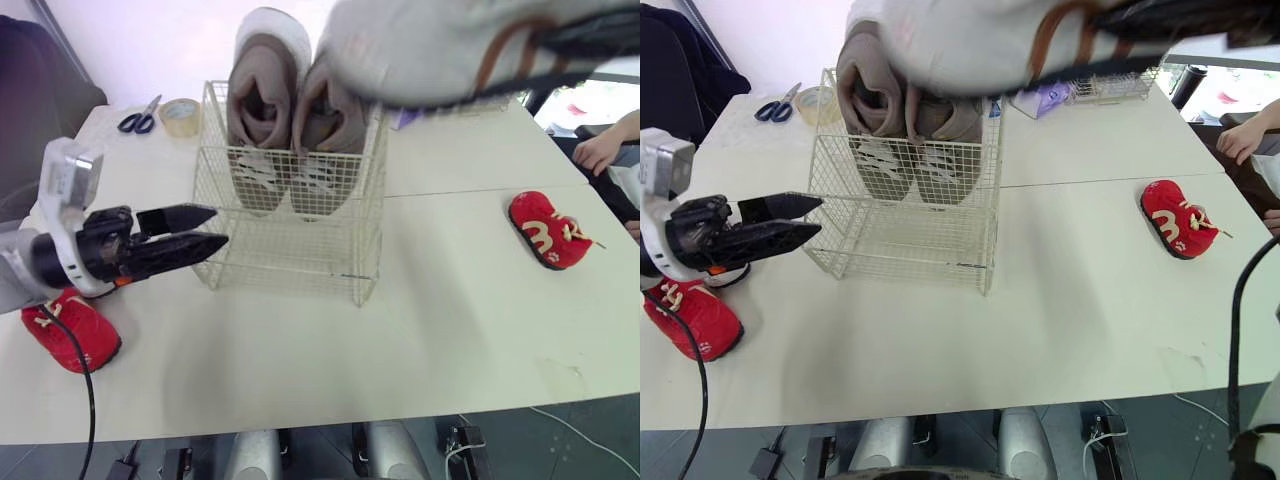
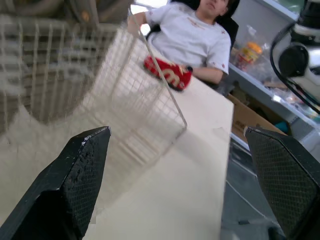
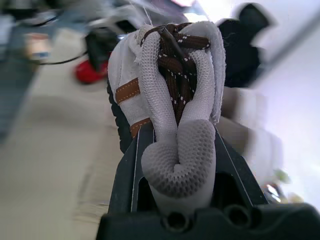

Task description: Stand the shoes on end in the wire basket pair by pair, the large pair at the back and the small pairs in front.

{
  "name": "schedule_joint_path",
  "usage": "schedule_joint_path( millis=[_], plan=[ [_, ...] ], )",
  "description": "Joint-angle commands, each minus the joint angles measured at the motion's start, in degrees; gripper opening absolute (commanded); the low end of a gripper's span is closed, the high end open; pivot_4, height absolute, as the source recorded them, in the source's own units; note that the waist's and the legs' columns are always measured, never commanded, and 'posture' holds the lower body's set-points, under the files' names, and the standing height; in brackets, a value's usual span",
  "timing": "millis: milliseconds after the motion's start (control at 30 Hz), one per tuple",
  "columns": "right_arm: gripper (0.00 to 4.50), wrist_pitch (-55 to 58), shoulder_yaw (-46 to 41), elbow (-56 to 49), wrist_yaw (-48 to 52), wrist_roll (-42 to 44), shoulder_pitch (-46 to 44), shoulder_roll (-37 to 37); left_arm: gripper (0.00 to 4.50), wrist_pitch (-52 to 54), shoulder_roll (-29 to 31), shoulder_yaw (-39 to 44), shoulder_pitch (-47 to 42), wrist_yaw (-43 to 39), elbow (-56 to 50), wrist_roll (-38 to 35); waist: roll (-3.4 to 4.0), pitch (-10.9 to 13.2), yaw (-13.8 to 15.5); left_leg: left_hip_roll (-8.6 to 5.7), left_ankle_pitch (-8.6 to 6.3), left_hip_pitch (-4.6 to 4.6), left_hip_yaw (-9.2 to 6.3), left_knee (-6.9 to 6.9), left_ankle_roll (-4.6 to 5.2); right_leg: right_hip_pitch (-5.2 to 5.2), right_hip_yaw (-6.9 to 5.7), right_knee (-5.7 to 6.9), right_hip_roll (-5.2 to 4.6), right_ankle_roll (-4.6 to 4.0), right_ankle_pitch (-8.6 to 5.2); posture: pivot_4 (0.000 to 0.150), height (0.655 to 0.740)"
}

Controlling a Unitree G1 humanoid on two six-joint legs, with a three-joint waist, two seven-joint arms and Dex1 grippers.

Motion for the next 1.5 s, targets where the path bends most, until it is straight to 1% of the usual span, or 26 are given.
schedule_joint_path(
  millis=[33,100,200,300,400,467,567,667,833,867,933,967,1067,1167,1200,1233,1300,1333,1433,1500],
  plan=[
    [0.49,-5.92,6.31,-2.33,0.56,6.85,-1.98,0.48,4.50,2.88,2.95,4.74,-1.40,-3.63,0.26,-2.77,-0.12,0.04,0.07,0.00,-0.01,-0.01,0.03,0.03,0.01,-0.09,0.00,0.00,-0.02,-0.07,-0.03,0.150,0.7400],
    [0.49,-10.63,10.86,-2.88,0.56,8.24,-2.64,0.55,4.50,3.81,3.48,4.66,-3.50,-3.44,1.53,-5.25,-0.16,0.03,0.14,0.00,-0.01,0.00,0.02,0.05,0.00,-0.14,-0.01,-0.01,-0.02,-0.09,-0.02,0.150,0.7400],
    [0.49,-23.50,19.53,-2.07,0.56,5.29,-4.63,1.94,4.50,4.34,2.93,1.77,-8.85,-0.48,3.14,-11.26,-0.18,0.02,0.04,0.00,0.00,0.00,-0.01,0.05,0.01,-0.05,0.00,0.02,-0.01,-0.08,-0.01,0.150,0.7400],
    [0.49,-35.55,26.33,1.58,0.56,1.43,-7.11,4.12,4.50,4.98,1.06,-3.15,-13.27,1.25,3.04,-13.06,-0.19,0.02,-0.11,-0.01,0.01,0.02,0.00,0.05,0.02,0.06,0.03,0.09,0.01,0.10,0.09,0.150,0.7400],
    [0.49,-43.20,30.46,5.80,0.56,-0.97,-9.10,6.49,4.50,5.77,-1.47,-8.16,-16.45,1.29,2.61,-11.66,-0.22,0.04,-0.03,-0.01,0.03,0.01,0.09,0.09,0.00,0.03,0.03,0.23,0.08,0.18,0.13,0.150,0.7400],
    [0.49,-44.69,32.15,6.20,0.56,0.00,-9.68,6.99,4.50,6.56,-3.50,-11.73,-18.63,0.52,2.70,-10.02,-0.28,0.05,0.16,0.00,0.04,0.00,0.08,0.12,-0.01,0.01,0.01,0.32,0.09,0.21,0.14,0.150,0.7400],
    [0.49,-45.74,33.58,5.99,0.56,1.42,-10.30,7.46,4.50,6.98,-6.64,-16.37,-22.09,-1.50,2.75,-5.92,-0.30,0.06,0.24,-0.01,0.05,-0.02,0.08,0.18,-0.01,0.01,0.00,0.36,0.09,0.21,0.14,0.150,0.7400],
    [0.49,-46.28,34.57,5.15,0.56,2.13,-10.85,8.01,4.50,6.81,-10.14,-22.13,-26.29,-5.46,3.80,0.80,-0.31,0.06,0.28,-0.01,0.05,-0.02,0.07,0.22,-0.01,0.02,-0.01,0.41,0.10,0.22,0.14,0.150,0.7400],
    [0.49,-45.84,34.91,4.15,0.56,2.94,-11.01,8.61,4.50,7.78,-13.44,-25.76,-29.82,-10.05,6.13,6.07,-0.33,0.05,0.11,0.00,0.06,-0.01,0.06,0.23,-0.02,-0.02,0.00,0.52,0.12,0.23,0.13,0.150,0.7400],
    [0.49,-45.82,34.81,4.12,0.56,2.70,-11.04,8.87,4.50,8.30,-14.42,-26.19,-30.67,-10.79,6.81,6.11,-0.33,0.05,0.13,0.00,0.06,-0.01,0.06,0.23,-0.02,-0.04,0.00,0.53,0.12,0.23,0.13,0.150,0.7400],
    [0.48,-45.46,34.24,3.79,0.56,2.19,-10.80,9.24,3.92,10.18,-17.03,-26.65,-32.94,-9.93,9.73,5.34,-0.34,0.05,0.16,0.00,0.06,-0.01,0.04,0.25,-0.03,-0.04,0.00,0.59,0.12,0.24,0.12,0.150,0.7400],
    [0.48,-45.28,33.90,3.67,0.56,2.00,-10.65,9.34,3.69,10.57,-17.53,-26.67,-33.33,-10.84,9.90,5.70,-0.34,0.05,0.21,0.00,0.07,-0.02,0.02,0.28,-0.03,-0.05,0.00,0.63,0.12,0.24,0.12,0.150,0.7400],
    [0.48,-44.55,33.04,3.71,0.56,1.40,-10.24,9.43,2.22,11.07,-18.31,-26.08,-33.53,-11.87,9.60,7.28,-0.34,0.05,0.16,0.00,0.07,-0.02,0.02,0.31,-0.03,-0.05,0.00,0.65,0.11,0.25,0.11,0.150,0.7400],
    [0.48,-42.85,31.08,4.01,0.56,0.03,-9.27,9.33,0.89,10.11,-19.43,-24.71,-32.71,-10.78,8.28,8.00,-0.35,0.06,0.19,0.00,0.07,-0.02,0.00,0.31,-0.03,-0.05,0.00,0.67,0.11,0.25,0.11,0.150,0.7400],
    [0.48,-41.22,30.00,4.04,0.56,-0.14,-8.72,9.06,0.55,9.93,-19.98,-23.78,-32.15,-9.83,7.95,7.56,-0.35,0.06,0.20,0.00,0.07,-0.02,-0.02,0.32,-0.03,-0.05,-0.01,0.67,0.11,0.25,0.11,0.150,0.7400],
    [0.48,-40.03,29.09,4.13,0.56,-0.65,-8.20,8.77,0.55,9.92,-20.42,-22.86,-31.64,-9.12,7.77,6.93,-0.35,0.05,0.22,0.00,0.07,-0.02,-0.01,0.32,-0.03,-0.05,0.00,0.67,0.11,0.25,0.11,0.150,0.7400],
    [1.42,-37.08,26.59,4.64,0.56,-1.78,-6.67,7.81,0.49,9.78,-21.28,-20.65,-30.18,-7.18,6.78,5.12,-0.35,0.05,0.25,0.00,0.07,-0.02,-0.02,0.33,-0.03,-0.03,0.00,0.67,0.10,0.25,0.11,0.150,0.7400],
    [1.80,-35.08,24.87,5.01,0.56,-2.33,-5.71,7.23,0.49,9.72,-21.72,-19.35,-29.15,-5.71,6.01,3.81,-0.36,0.05,0.25,0.00,0.07,-0.02,-0.03,0.34,-0.03,-0.03,0.00,0.67,0.09,0.25,0.11,0.150,0.7400],
    [3.34,-26.05,18.07,8.32,-6.42,-5.76,-0.58,2.00,0.49,7.38,-23.82,-13.72,-22.83,2.28,2.04,-2.53,-0.39,0.03,0.31,0.00,0.07,-0.02,-0.15,0.35,-0.03,0.00,0.00,0.67,0.06,0.25,0.11,0.150,0.7400],
    [4.32,-18.79,13.07,8.64,-10.66,-4.94,3.99,-1.00,0.49,5.53,-24.76,-11.18,-18.85,7.00,-0.23,-6.93,-0.57,0.02,0.52,-0.01,0.07,-0.02,-0.25,0.34,-0.02,0.04,0.00,0.62,0.01,0.23,0.10,0.150,0.7400]
  ],
)
